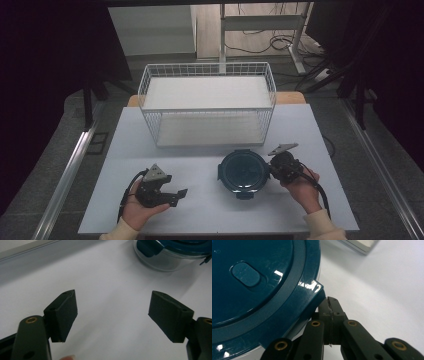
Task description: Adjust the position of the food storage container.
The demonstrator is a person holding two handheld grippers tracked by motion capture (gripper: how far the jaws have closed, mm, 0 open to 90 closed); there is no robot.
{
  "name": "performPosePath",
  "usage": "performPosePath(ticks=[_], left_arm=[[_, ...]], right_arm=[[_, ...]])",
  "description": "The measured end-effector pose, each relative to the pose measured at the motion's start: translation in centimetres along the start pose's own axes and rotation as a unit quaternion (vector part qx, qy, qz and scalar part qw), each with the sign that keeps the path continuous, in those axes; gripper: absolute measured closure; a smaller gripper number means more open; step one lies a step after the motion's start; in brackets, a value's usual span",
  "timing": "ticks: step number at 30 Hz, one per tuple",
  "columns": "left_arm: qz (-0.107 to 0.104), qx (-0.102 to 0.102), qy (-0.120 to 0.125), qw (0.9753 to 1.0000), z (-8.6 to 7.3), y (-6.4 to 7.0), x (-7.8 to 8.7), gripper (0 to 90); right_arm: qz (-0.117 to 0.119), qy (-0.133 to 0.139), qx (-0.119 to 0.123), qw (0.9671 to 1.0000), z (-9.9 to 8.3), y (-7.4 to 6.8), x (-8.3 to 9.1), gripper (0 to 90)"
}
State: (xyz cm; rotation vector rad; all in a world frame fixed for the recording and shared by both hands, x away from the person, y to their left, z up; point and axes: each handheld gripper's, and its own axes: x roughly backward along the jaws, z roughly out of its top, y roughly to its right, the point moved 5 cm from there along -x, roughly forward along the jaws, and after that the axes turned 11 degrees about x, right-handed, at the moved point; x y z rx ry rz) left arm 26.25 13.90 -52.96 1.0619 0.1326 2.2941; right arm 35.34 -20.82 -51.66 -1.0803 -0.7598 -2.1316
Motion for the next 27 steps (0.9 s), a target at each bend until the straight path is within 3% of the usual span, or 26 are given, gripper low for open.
performPosePath(ticks=[5, 16, 27], left_arm=[[0.000, 0.002, 0.000, 1.0000, 0.0, -0.1, 0.0, 22.6], [0.001, 0.014, 0.012, 0.9998, 0.4, -0.8, 0.7, 22.6], [0.001, 0.022, 0.020, 0.9996, 0.6, -1.3, 1.1, 22.7]], right_arm=[[0.004, 0.000, 0.011, 0.9999, 0.9, -0.9, -0.4, 89.9], [0.023, -0.007, 0.045, 0.9987, 2.9, -4.3, -1.6, 89.9], [0.035, -0.008, 0.063, 0.9973, 4.6, -6.3, -2.6, 89.9]])
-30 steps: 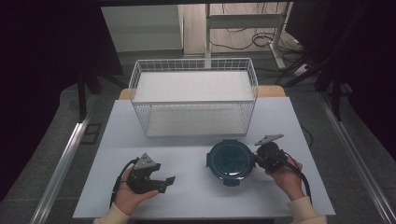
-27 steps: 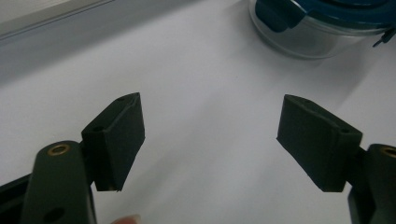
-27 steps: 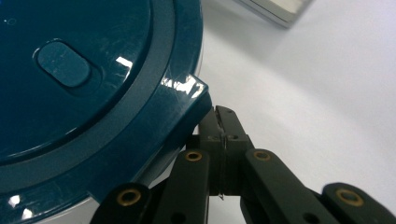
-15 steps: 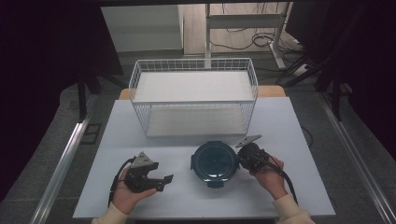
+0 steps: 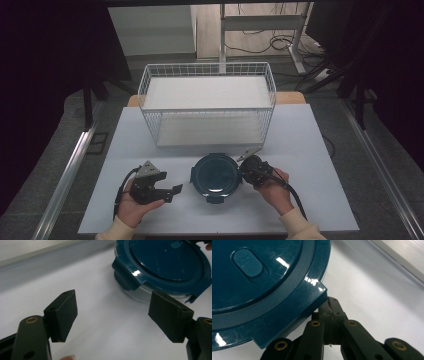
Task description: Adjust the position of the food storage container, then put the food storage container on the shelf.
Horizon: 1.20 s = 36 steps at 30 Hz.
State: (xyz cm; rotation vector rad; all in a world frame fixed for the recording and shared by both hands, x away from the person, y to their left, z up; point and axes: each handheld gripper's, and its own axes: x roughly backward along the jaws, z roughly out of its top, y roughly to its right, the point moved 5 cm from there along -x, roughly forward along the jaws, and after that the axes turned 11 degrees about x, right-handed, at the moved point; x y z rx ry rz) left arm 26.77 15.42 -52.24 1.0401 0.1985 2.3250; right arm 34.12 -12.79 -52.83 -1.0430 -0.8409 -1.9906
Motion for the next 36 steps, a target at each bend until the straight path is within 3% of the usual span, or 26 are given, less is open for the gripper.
performPosePath(ticks=[5, 10, 12, 14, 17, 18, 19, 20, 21, 23, 24, 25, 26, 27, 28, 29, 33, 36], left_arm=[[0.002, 0.002, 0.003, 1.0000, 0.1, -0.2, 0.3, 22.7], [0.002, 0.003, 0.004, 1.0000, 0.1, -0.2, 0.3, 22.7], [0.003, 0.002, 0.004, 1.0000, 0.1, -0.2, 0.4, 22.7], [0.002, -0.001, 0.006, 1.0000, 0.1, -0.2, 0.5, 22.7], [0.002, 0.000, 0.007, 1.0000, 0.1, -0.2, 0.6, 22.7], [0.002, 0.000, 0.007, 1.0000, 0.1, -0.2, 0.6, 22.7], [0.004, 0.002, 0.008, 1.0000, 0.1, -0.3, 0.6, 22.7], [0.004, 0.002, 0.008, 1.0000, 0.1, -0.3, 0.6, 22.7], [0.004, 0.000, 0.009, 1.0000, 0.1, -0.3, 0.7, 22.7], [0.006, 0.002, 0.011, 0.9999, 0.2, -0.3, 0.8, 22.6], [0.006, 0.002, 0.011, 0.9999, 0.2, -0.3, 0.8, 22.6], [0.007, 0.002, 0.011, 0.9999, 0.2, -0.4, 0.8, 22.6], [0.007, 0.002, 0.011, 0.9999, 0.2, -0.4, 0.8, 22.5], [0.007, 0.000, 0.015, 0.9999, 0.2, -0.4, 0.8, 22.4], [0.007, 0.000, 0.015, 0.9999, 0.2, -0.4, 0.8, 22.4], [0.009, -0.006, 0.018, 0.9998, 0.3, -0.3, 0.7, 22.4], [0.011, -0.010, 0.018, 0.9997, 0.4, -0.1, 0.5, 22.3], [0.009, -0.008, 0.020, 0.9997, 0.5, 0.2, 0.6, 21.8]], right_arm=[[0.008, 0.005, 0.012, 0.9999, 0.3, -0.4, -0.5, 89.9], [0.008, 0.022, 0.004, 0.9997, 0.2, 0.0, -0.2, 89.8], [0.006, 0.034, -0.004, 0.9994, 0.0, 0.2, 0.3, 89.8], [-0.020, 0.051, -0.025, 0.9982, -0.8, 1.0, 1.1, 89.6], [-0.013, 0.074, -0.053, 0.9958, -1.5, 1.4, 1.9, 89.1], [-0.011, 0.086, -0.067, 0.9940, -1.9, 1.5, 2.3, 85.9], [-0.003, 0.105, -0.081, 0.9911, -2.7, 1.6, 3.0, 70.8], [-0.003, 0.105, -0.081, 0.9911, -2.7, 1.6, 3.0, 70.8], [0.000, 0.125, -0.092, 0.9879, -3.2, 1.4, 3.7, 57.2], [0.014, 0.140, -0.115, 0.9834, -3.6, 1.5, 4.1, 46.2], [0.014, 0.140, -0.115, 0.9834, -3.6, 1.5, 4.1, 46.2], [0.022, 0.149, -0.130, 0.9800, -3.7, 1.7, 4.4, 39.6], [0.022, 0.149, -0.130, 0.9800, -3.7, 1.7, 4.4, 39.6], [0.037, 0.157, -0.139, 0.9770, -3.7, 1.8, 4.6, 33.3], [0.037, 0.157, -0.139, 0.9770, -3.7, 1.8, 4.6, 33.3], [0.053, 0.163, -0.143, 0.9748, -3.6, 1.7, 4.7, 30.0], [0.061, 0.161, -0.140, 0.9751, -3.5, 1.6, 4.6, 24.7], [0.061, 0.164, -0.153, 0.9727, -3.3, 1.5, 4.8, 19.5]])
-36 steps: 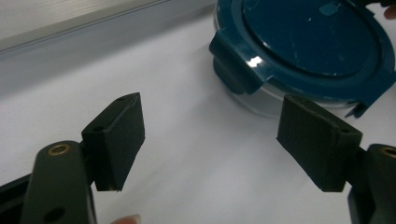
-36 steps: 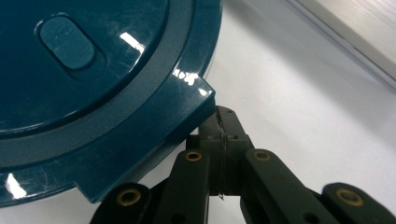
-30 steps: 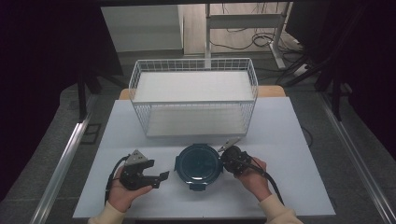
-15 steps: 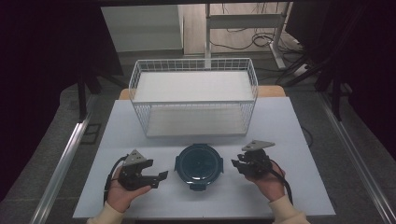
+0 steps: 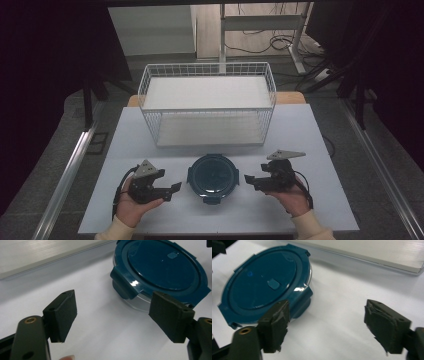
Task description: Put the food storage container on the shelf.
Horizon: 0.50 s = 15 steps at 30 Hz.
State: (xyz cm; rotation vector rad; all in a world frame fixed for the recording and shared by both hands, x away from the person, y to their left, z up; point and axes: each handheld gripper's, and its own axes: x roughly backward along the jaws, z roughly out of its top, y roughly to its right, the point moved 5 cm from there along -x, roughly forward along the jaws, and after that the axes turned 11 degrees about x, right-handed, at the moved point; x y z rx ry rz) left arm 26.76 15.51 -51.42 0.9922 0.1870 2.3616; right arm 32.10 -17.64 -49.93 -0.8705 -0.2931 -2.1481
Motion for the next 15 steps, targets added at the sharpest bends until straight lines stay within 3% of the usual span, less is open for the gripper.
performPosePath(ticks=[5, 12, 15], left_arm=[[0.001, 0.011, -0.001, 0.9999, 0.4, 0.1, -0.2, 19.1], [-0.015, 0.024, -0.010, 0.9995, 1.4, 0.6, -0.5, 15.2], [-0.025, 0.032, -0.023, 0.9989, 2.6, 1.1, -1.2, 13.1]], right_arm=[[0.008, 0.005, -0.004, 1.0000, 0.2, -0.3, 0.0, 19.4], [0.014, 0.008, -0.021, 0.9997, 0.5, -0.4, -0.2, 18.4], [0.028, 0.017, -0.046, 0.9984, 1.6, -0.7, -0.8, 16.2]])
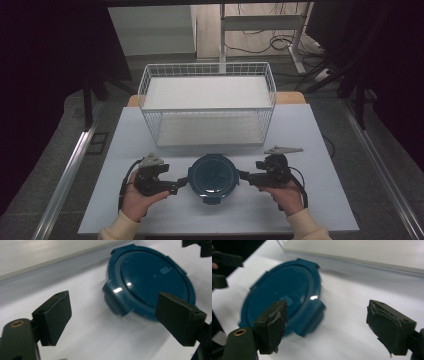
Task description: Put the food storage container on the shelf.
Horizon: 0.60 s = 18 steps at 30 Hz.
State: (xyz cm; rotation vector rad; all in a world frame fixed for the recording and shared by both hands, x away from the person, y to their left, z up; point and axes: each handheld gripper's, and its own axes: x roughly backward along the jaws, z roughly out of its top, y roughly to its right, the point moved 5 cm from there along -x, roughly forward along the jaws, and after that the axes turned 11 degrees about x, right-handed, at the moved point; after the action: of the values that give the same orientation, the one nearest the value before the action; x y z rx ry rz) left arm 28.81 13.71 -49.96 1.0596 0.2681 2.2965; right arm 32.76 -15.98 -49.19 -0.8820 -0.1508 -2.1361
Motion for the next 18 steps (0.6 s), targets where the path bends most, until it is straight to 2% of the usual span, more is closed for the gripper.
performPosePath(ticks=[1, 2, 3, 6, 9, 11, 13, 18], left_arm=[[0.000, 0.000, 0.000, 1.0000, 0.0, 0.0, 0.0, 12.6], [-0.010, 0.010, -0.001, 0.9999, 0.8, 0.2, -0.3, 12.5], [-0.010, 0.010, -0.001, 0.9999, 0.8, 0.2, -0.3, 12.4], [-0.024, 0.028, -0.004, 0.9993, 1.7, 0.3, -0.9, 11.4], [-0.025, 0.035, -0.010, 0.9990, 1.4, 0.2, -1.0, 11.3], [-0.025, 0.038, -0.017, 0.9988, 1.1, 0.0, -1.1, 10.6], [-0.035, 0.051, -0.018, 0.9979, 0.7, -0.3, -1.2, 11.0], [-0.035, 0.052, -0.036, 0.9974, 0.2, -0.2, -1.9, 11.2]], right_arm=[[0.000, 0.000, 0.000, 1.0000, 0.0, 0.0, 0.0, 16.2], [0.002, 0.000, -0.010, 0.9999, 0.4, -0.3, -0.5, 15.3], [0.002, 0.000, -0.010, 0.9999, 0.4, -0.3, -0.5, 15.3], [0.006, 0.002, -0.017, 0.9998, 1.1, -0.8, -0.9, 14.2], [0.012, 0.005, -0.024, 0.9996, 1.0, -1.0, -1.1, 13.8], [0.015, -0.005, -0.027, 0.9995, 0.6, -1.1, -1.5, 13.0], [0.014, -0.009, -0.030, 0.9994, 0.2, -1.0, -1.8, 13.0], [0.024, -0.017, -0.033, 0.9990, -0.3, -1.5, -2.2, 13.0]])
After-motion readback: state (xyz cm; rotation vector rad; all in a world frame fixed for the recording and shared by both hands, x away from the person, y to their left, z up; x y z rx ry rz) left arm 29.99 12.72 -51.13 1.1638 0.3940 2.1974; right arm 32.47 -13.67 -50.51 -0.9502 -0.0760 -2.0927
